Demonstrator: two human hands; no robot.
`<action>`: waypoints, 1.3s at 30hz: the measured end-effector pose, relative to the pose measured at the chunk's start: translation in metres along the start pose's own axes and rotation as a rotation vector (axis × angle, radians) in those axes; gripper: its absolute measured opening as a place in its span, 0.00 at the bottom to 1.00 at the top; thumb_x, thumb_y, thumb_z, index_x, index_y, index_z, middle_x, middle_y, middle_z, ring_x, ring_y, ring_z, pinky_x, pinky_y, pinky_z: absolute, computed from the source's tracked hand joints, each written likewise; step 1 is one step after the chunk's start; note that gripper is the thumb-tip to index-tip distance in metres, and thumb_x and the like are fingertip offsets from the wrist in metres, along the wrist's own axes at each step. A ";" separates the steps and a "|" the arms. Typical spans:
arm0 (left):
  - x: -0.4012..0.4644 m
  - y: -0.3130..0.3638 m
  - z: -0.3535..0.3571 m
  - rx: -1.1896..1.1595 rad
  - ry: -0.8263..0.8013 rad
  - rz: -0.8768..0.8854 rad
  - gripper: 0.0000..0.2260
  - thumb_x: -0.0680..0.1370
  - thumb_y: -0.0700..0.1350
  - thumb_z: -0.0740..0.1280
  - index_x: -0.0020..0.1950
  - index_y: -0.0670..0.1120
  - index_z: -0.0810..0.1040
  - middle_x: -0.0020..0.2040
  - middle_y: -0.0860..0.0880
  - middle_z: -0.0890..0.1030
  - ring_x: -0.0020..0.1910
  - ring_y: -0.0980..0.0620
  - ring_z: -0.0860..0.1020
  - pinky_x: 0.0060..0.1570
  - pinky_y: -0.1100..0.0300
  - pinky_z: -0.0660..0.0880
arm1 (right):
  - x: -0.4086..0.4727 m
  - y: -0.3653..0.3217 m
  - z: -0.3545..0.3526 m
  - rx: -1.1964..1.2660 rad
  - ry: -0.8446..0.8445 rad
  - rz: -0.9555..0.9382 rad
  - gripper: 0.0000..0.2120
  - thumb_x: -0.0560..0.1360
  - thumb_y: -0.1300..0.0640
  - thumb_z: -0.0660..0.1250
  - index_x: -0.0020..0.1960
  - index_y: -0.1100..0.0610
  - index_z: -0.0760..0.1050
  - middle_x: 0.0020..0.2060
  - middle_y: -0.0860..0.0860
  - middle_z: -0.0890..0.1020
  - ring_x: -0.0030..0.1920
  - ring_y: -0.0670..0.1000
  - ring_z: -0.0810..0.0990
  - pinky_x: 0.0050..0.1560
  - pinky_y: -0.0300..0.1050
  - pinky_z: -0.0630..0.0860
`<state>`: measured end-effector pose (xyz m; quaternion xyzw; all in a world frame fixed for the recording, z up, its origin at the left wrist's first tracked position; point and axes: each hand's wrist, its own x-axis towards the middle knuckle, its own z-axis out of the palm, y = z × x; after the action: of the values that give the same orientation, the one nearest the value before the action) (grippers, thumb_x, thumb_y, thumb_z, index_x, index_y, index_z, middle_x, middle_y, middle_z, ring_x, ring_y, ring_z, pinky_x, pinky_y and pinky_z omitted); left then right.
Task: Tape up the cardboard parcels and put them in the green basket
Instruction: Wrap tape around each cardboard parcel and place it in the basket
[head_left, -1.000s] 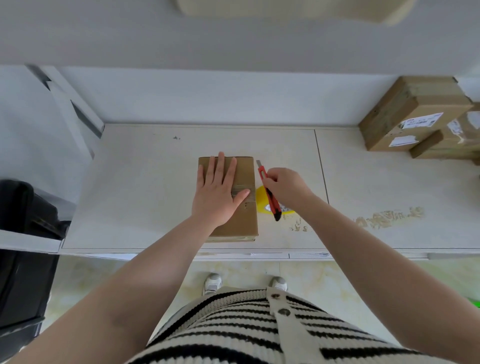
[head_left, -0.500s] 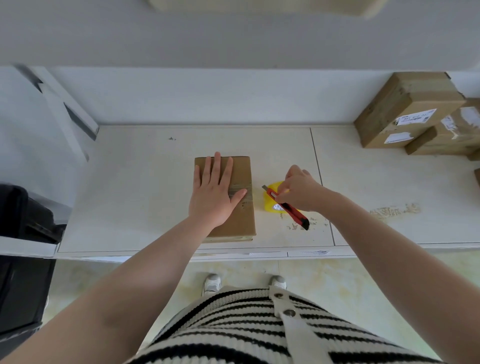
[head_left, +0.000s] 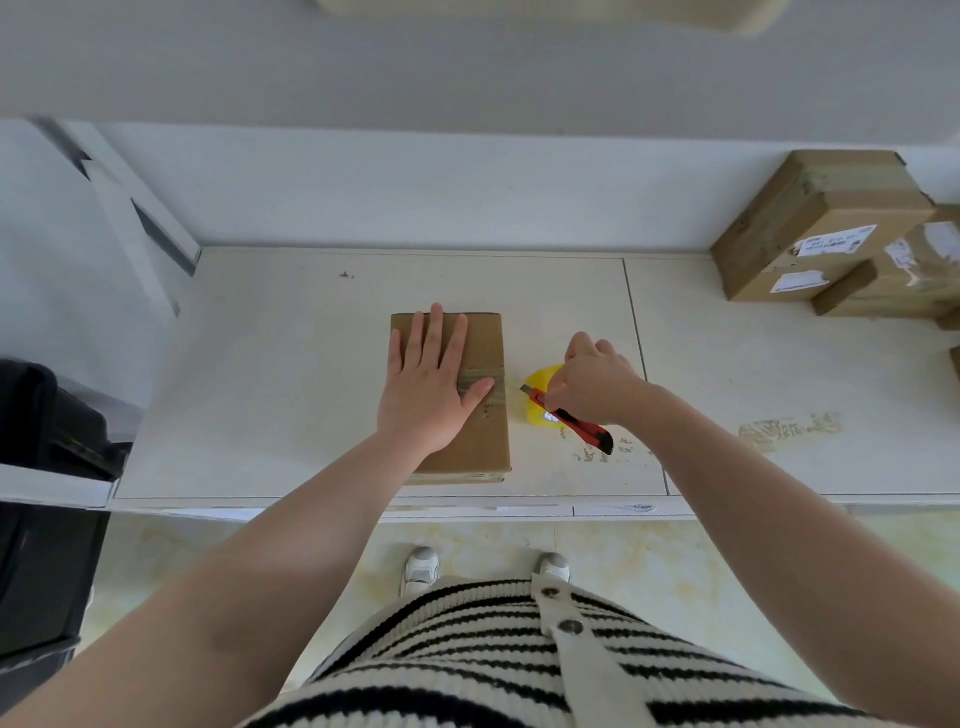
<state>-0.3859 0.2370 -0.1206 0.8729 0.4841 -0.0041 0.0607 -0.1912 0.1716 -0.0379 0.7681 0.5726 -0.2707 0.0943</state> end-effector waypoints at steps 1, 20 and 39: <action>0.000 0.000 0.000 0.002 0.001 0.000 0.37 0.76 0.70 0.37 0.81 0.52 0.37 0.81 0.47 0.37 0.80 0.45 0.38 0.76 0.47 0.35 | 0.000 -0.001 0.002 -0.014 0.021 0.002 0.13 0.76 0.49 0.61 0.51 0.58 0.76 0.54 0.52 0.66 0.53 0.54 0.66 0.52 0.46 0.65; 0.000 0.001 0.001 -0.009 -0.004 -0.006 0.36 0.78 0.68 0.41 0.81 0.51 0.39 0.81 0.46 0.37 0.80 0.46 0.38 0.77 0.45 0.37 | 0.022 0.103 0.072 0.900 0.330 0.470 0.06 0.79 0.58 0.66 0.47 0.61 0.74 0.34 0.53 0.76 0.33 0.54 0.76 0.29 0.42 0.69; 0.000 0.001 -0.002 -0.005 -0.004 0.001 0.37 0.77 0.69 0.41 0.81 0.50 0.42 0.81 0.45 0.41 0.80 0.44 0.41 0.77 0.46 0.37 | 0.050 -0.010 -0.010 0.039 -0.326 -0.221 0.13 0.77 0.56 0.66 0.61 0.49 0.77 0.59 0.47 0.76 0.63 0.51 0.74 0.66 0.50 0.70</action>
<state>-0.3856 0.2366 -0.1186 0.8729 0.4837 -0.0045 0.0636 -0.1878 0.2211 -0.0541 0.6482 0.6252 -0.4112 0.1408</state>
